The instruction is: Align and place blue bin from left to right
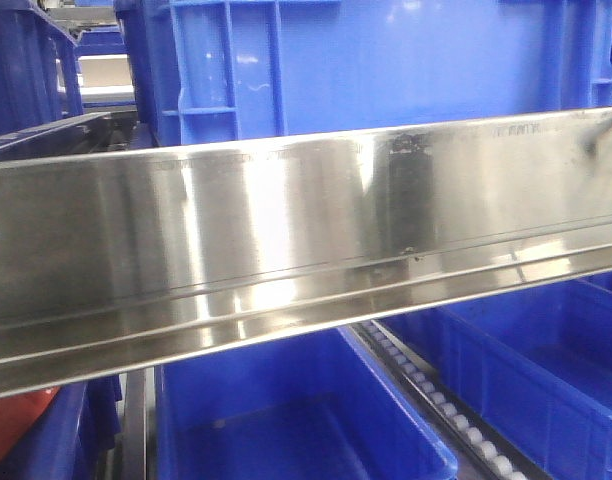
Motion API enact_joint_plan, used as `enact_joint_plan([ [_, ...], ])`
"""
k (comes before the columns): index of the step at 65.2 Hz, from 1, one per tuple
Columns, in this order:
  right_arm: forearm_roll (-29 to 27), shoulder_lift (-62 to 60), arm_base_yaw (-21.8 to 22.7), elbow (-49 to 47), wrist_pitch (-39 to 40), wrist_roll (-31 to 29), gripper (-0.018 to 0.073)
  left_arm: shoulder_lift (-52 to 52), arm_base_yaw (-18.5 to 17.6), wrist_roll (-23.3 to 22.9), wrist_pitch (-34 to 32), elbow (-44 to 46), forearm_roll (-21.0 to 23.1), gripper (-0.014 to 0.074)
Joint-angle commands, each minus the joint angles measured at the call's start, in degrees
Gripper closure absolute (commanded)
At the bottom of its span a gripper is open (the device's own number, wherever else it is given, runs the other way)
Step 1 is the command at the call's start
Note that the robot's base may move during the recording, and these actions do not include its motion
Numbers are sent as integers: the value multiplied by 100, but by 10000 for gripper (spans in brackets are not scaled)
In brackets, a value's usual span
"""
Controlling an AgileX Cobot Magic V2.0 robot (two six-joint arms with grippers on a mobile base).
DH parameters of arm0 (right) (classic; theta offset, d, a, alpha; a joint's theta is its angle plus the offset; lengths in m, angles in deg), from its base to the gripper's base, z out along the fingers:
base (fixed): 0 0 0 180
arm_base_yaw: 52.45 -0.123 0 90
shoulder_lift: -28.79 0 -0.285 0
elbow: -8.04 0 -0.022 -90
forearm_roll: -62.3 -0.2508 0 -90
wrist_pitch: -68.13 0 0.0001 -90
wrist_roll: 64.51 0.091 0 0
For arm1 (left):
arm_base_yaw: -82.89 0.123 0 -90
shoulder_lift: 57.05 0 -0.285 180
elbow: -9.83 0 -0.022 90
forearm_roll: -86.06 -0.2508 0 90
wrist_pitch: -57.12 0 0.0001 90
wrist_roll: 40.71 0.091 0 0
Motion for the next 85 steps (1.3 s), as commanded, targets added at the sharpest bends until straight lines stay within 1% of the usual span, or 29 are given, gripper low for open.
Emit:
enact_joint_plan([
  [1, 15, -309, 21, -55, 29, 27, 174, -388, -39, 90, -49, 84, -8, 8],
  [5, 15, -462, 21, -55, -81, 55, 281, -608, -76, 348, -49, 84, -8, 41],
  [6, 15, -492, 21, -55, -105, 55, 326, -659, -76, 396, -49, 84, -8, 52],
  [9, 15, -615, 21, -55, -150, 55, 414, -828, -88, 571, -49, 84, -8, 108],
  [10, 15, -652, 21, -55, -164, 55, 459, -877, -88, 619, -49, 84, -8, 130],
  [13, 15, -778, 21, -55, -202, 55, 559, -1012, -88, 696, -49, 84, -8, 220],
  [14, 15, -833, 21, -55, -213, 68, 601, -1075, -88, 718, -49, 84, -8, 267],
  [15, 15, -868, 21, -55, -228, 82, 629, -1135, -88, 752, -49, 84, -8, 300],
  [16, 15, -902, 21, -55, -242, 93, 654, -1175, -88, 763, -49, 84, -8, 350],
  [17, 15, -937, 21, -55, -255, 95, 666, -1208, -88, 784, -49, 84, -21, 385],
  [20, 15, -1064, 21, -43, -257, 109, 638, -1334, -88, 805, -49, 74, -87, 508],
  [23, 25, -1176, 21, 43, -227, 109, 636, -1437, -88, 805, -49, -2, -166, 625],
  [24, 25, -1203, 21, 104, -211, 109, 639, -1470, -88, 839, -49, -59, -196, 638],
  [28, 89, -1381, 21, 383, -109, 109, 640, -1631, -88, 919, -49, -332, -268, 596],
  [33, 104, -1749, 21, 1033, 231, 109, 640, -1910, -88, 919, -54, -923, -281, 591],
  [45, 104, -2880, 21, 2875, 1512, 109, 640, -2866, -88, 919, -1339, -2483, -244, 592],
  [49, 104, -3290, 21, 3492, 1822, 73, 640, -3264, -88, 919, -1721, -2965, -244, 592],
  [54, 104, -3842, 21, 4144, 2099, -46, 640, -3817, -88, 919, -2257, -3526, -244, 592],
  [61, 104, -4573, 21, 4883, 2362, -57, 640, -4614, -88, 929, -2729, -4206, -244, 592],
  [68, 104, -5321, 21, 5537, 2559, -57, 640, -5363, -88, 929, -2981, -4758, -244, 592],
  [79, 104, -6428, 21, 6444, 2779, -57, 640, -6471, -88, 929, -2991, -5347, -244, 592],
  [85, 104, -6892, 21, 6841, 2829, -57, 640, -6912, -88, 929, -2991, -5544, -244, 592],
])
